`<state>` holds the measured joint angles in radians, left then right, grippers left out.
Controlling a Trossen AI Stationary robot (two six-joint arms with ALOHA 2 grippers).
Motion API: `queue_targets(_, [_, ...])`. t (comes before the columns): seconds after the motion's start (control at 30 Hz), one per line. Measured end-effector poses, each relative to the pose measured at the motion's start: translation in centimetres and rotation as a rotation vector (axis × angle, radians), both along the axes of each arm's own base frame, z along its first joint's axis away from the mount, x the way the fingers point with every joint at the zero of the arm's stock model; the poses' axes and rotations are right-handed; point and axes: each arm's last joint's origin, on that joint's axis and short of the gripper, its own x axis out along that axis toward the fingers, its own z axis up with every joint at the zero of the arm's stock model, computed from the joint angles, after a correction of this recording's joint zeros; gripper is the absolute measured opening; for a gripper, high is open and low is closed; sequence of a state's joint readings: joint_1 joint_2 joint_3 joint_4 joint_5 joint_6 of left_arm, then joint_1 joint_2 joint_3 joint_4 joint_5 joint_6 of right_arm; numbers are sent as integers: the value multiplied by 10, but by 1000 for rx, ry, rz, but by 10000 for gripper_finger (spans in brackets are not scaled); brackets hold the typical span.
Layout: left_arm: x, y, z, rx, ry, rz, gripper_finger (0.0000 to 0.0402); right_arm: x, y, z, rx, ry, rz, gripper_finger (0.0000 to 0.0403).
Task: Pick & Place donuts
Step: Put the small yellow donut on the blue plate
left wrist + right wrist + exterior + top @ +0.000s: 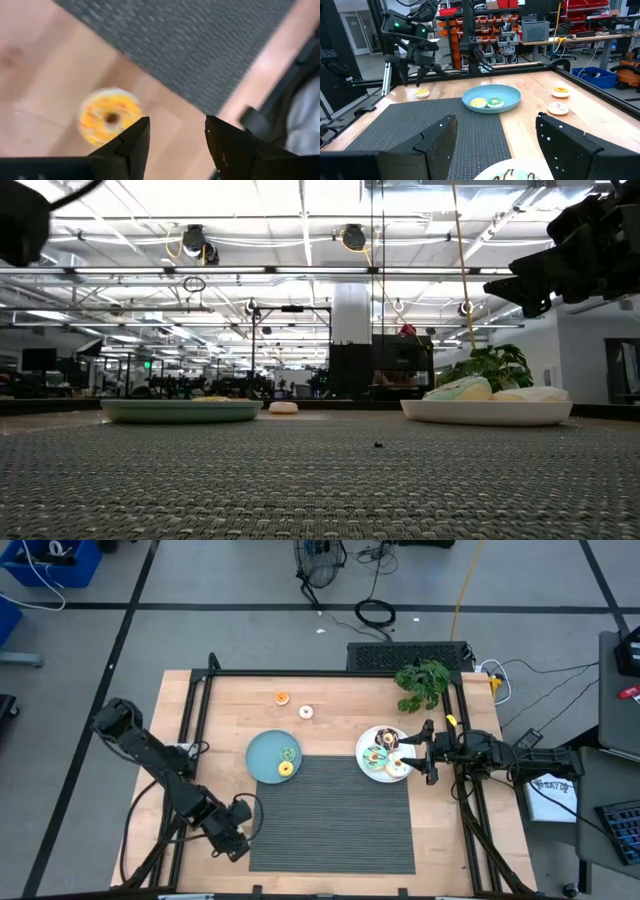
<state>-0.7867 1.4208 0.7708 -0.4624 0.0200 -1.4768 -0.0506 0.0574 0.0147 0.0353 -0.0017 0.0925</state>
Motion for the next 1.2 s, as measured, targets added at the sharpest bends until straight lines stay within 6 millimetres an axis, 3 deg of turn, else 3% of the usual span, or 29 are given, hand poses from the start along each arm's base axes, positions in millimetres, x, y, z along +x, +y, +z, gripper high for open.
queue_targets(0.13, [-3, -12, 3, -19, -87, 35, 179, 0, 0, 0, 0, 0, 0, 251])
queue_targets(0.43, [-1, -29, 17, 30, -460, 180, 172, 0, 0, 0, 0, 0, 0, 251])
queue_targets(0.53, [11, -24, 24, 127, -625, 208, 176, 0, 0, 0, 0, 0, 0, 251])
queue_targets(0.63, [30, -20, 38, 208, -800, 85, 176, 0, 0, 0, 0, 1, 0, 251])
queue_targets(0.77, [66, -15, 70, 257, -1025, -75, 175, 0, 0, 0, 0, 1, 0, 251])
queue_targets(0.83, [81, -16, 80, 360, -942, -199, 175, 0, 0, 0, 0, 1, 0, 251])
queue_targets(0.9, [92, -15, 79, 454, -699, -294, 178, 0, 0, 0, 0, 0, 0, 251])
queue_targets(1.03, [98, -11, 57, 591, -155, -333, 201, 0, 0, 0, 0, 0, 0, 251])
queue_targets(1.2, [98, -13, 20, 584, 256, -283, 249, 0, 0, 0, 0, 0, 0, 251])
